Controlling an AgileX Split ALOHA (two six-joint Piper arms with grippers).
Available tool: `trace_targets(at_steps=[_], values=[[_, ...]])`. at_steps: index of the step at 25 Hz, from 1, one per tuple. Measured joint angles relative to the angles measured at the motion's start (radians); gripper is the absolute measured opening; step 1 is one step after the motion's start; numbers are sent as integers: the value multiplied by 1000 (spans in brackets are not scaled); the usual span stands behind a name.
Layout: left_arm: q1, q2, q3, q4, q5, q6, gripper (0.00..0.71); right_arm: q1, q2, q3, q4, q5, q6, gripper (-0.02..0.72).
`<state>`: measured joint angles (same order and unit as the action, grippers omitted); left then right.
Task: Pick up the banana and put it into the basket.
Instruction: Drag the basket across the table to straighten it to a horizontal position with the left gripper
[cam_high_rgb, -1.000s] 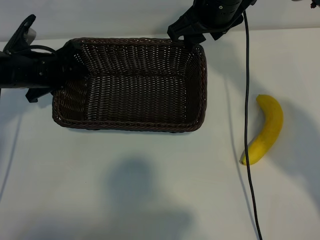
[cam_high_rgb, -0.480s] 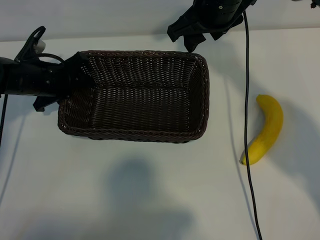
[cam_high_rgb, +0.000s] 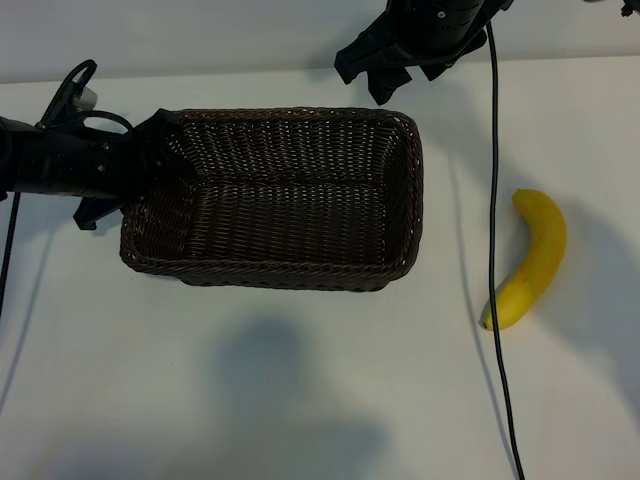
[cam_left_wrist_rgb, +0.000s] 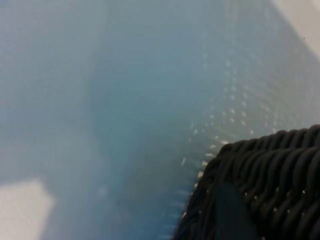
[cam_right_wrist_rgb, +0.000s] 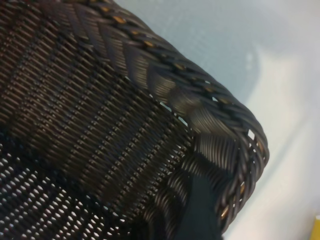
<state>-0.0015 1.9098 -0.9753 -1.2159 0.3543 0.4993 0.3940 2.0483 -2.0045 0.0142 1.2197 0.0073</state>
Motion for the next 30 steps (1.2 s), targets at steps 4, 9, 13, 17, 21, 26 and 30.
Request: trace_targets(at_steps=[4, 9, 13, 17, 21, 26, 30], values=[[0, 0, 0, 0, 6, -1, 421, 0, 0, 0, 0, 0, 0, 549], [0, 2, 0, 0, 31, -1, 439, 0, 0, 0, 0, 0, 0, 549], [0, -5, 0, 0, 55, -2, 606, 0, 0, 0, 0, 0, 0, 549], [0, -40, 0, 22, 63, -7, 650, 0, 0, 0, 0, 0, 0, 549], [0, -57, 0, 62, 78, -15, 628, 0, 0, 0, 0, 0, 0, 549], [0, -61, 0, 170, 132, -65, 612, 0, 0, 0, 1, 0, 0, 549], [3, -90, 0, 331, 173, -152, 607, 0, 0, 0, 3, 0, 0, 549]])
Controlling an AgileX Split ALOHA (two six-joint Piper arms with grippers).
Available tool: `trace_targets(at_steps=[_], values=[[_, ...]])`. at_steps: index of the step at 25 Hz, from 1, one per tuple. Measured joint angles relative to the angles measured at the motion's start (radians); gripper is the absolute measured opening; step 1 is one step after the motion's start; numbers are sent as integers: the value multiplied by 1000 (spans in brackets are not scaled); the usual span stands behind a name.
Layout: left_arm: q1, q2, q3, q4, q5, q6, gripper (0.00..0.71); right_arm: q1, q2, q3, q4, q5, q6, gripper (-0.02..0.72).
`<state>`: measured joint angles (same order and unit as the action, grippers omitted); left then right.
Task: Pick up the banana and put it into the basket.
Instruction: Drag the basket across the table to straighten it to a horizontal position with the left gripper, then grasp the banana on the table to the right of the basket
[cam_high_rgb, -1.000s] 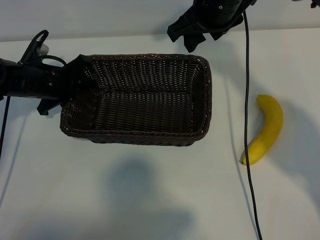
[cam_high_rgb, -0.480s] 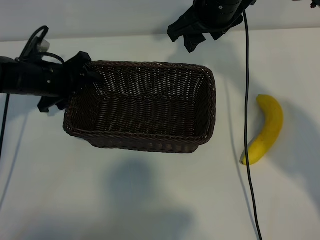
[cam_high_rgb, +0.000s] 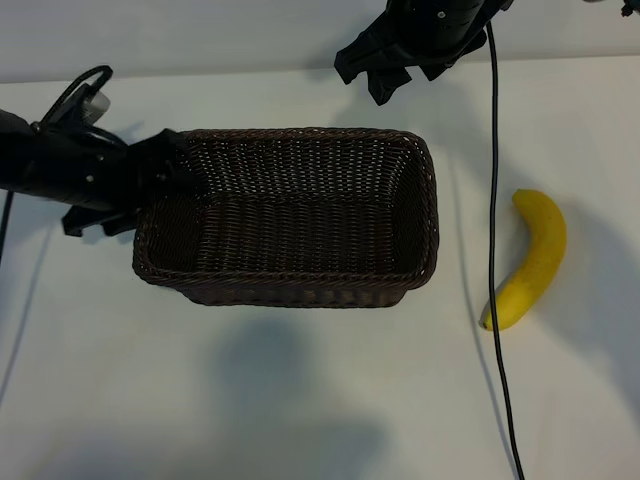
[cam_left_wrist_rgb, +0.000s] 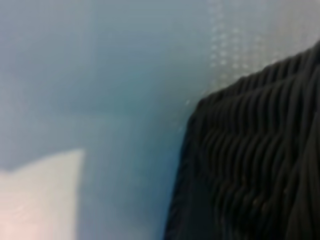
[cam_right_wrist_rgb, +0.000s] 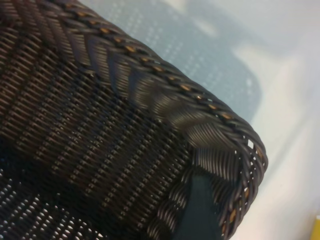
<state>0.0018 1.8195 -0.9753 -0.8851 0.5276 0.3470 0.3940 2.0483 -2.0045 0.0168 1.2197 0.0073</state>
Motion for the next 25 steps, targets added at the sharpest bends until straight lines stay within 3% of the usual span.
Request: trace_targets(at_steps=[12, 20, 25], values=[[30, -204, 0, 314, 46, -167, 596, 0, 0, 0, 1, 0, 0, 549], [31, -330, 0, 348, 87, -187, 596, 0, 0, 0, 9, 0, 0, 549], [31, -394, -9, 344, 89, -187, 596, 0, 0, 0, 79, 0, 1, 549]])
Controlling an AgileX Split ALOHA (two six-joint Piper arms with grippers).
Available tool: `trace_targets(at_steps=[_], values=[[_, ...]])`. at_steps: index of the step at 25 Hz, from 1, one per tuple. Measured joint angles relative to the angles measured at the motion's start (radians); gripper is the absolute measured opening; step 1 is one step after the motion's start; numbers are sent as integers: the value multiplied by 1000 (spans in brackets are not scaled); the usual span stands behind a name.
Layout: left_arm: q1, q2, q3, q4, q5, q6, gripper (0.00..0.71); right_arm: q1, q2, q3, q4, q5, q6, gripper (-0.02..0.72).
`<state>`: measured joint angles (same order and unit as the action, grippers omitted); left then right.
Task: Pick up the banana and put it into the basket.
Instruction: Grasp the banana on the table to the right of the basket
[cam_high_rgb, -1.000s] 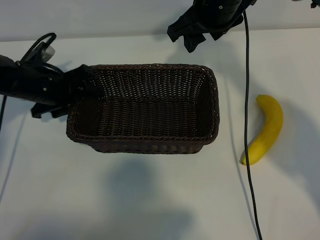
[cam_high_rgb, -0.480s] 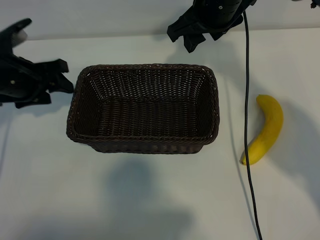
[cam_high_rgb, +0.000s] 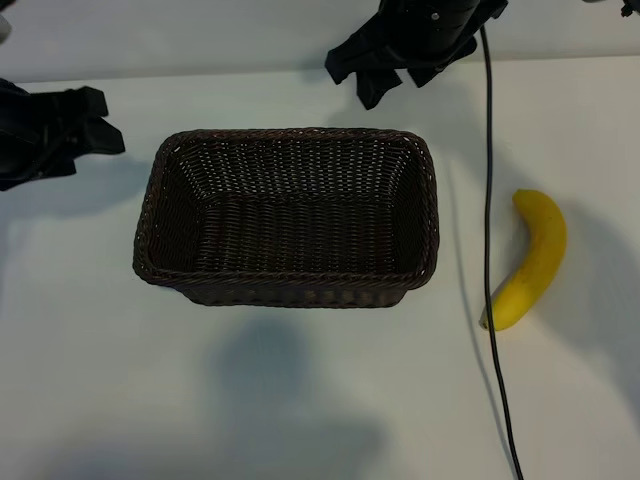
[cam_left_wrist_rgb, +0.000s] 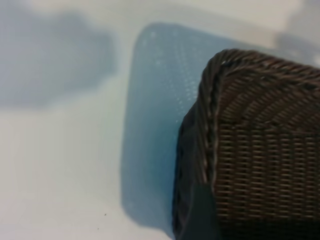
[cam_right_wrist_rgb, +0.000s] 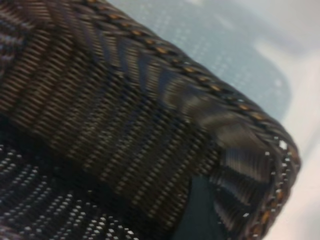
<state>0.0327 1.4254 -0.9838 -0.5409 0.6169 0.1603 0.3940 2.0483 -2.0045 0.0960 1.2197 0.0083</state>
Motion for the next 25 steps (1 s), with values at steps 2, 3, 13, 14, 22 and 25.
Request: trace_targets(at_steps=[2, 3, 13, 14, 22, 25], values=[[0, -15, 0, -3, 0, 0, 596, 0, 0, 0, 17, 0, 5, 549], [0, -17, 0, -4, -1, 0, 596, 0, 0, 0, 25, 0, 11, 549], [0, -17, -1, -4, -7, -6, 596, 0, 0, 0, -36, 0, 26, 549], [0, -17, -1, -4, -7, -6, 596, 0, -1, 0, -54, 0, 32, 549], [0, -17, -1, -5, -9, -6, 594, -28, -84, 0, -176, 3, 58, 549], [0, -17, -1, -5, -12, -6, 594, -81, -124, 0, -180, 3, 58, 549]])
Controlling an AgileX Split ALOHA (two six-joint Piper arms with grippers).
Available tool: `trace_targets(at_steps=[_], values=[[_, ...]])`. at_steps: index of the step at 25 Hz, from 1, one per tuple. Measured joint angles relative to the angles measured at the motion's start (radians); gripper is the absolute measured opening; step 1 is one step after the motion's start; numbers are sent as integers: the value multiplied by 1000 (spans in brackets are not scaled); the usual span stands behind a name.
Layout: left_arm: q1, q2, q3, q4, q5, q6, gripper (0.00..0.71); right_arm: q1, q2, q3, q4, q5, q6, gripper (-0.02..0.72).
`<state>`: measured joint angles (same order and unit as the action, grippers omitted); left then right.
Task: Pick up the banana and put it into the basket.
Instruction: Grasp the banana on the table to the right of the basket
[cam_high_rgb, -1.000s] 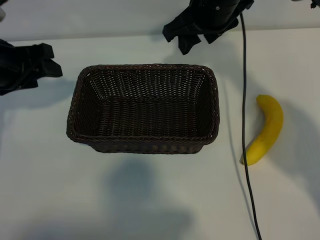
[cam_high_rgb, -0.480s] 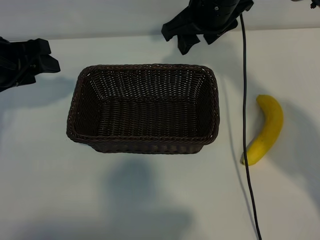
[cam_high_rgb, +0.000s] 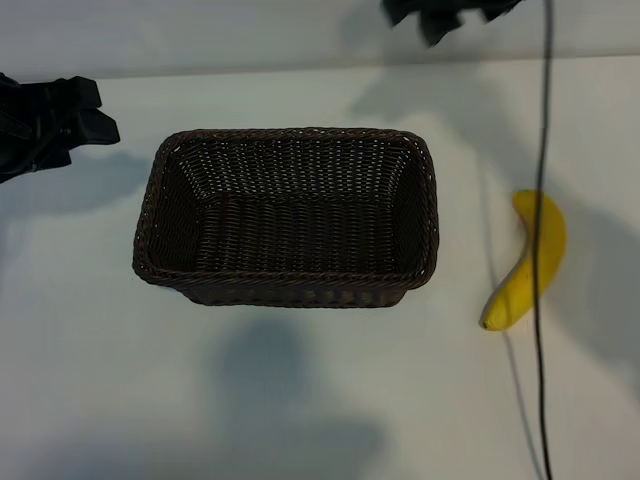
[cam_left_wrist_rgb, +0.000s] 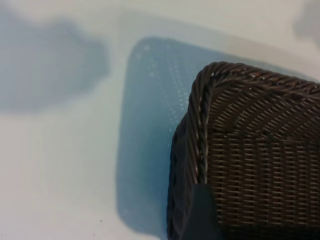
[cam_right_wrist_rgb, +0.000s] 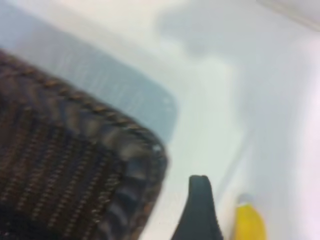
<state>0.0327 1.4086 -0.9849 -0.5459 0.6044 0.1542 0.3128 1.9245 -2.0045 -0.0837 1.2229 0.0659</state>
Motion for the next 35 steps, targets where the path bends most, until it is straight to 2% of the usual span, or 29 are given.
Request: trace_targets(at_steps=[7, 10, 20, 24, 35], values=[[0, 0, 0, 0, -13, 0, 593, -136, -77, 10, 34, 0, 0, 549], [0, 0, 0, 0, -21, 0, 593, -169, -109, 73, 36, -3, -12, 549], [0, 0, 0, -2, -36, 3, 592, -200, -139, 364, 33, -3, -22, 549], [0, 0, 0, -2, -36, 3, 592, -200, -144, 457, 12, -8, 5, 549], [0, 0, 0, -2, -36, 3, 592, -201, -144, 725, -22, -261, 124, 549]])
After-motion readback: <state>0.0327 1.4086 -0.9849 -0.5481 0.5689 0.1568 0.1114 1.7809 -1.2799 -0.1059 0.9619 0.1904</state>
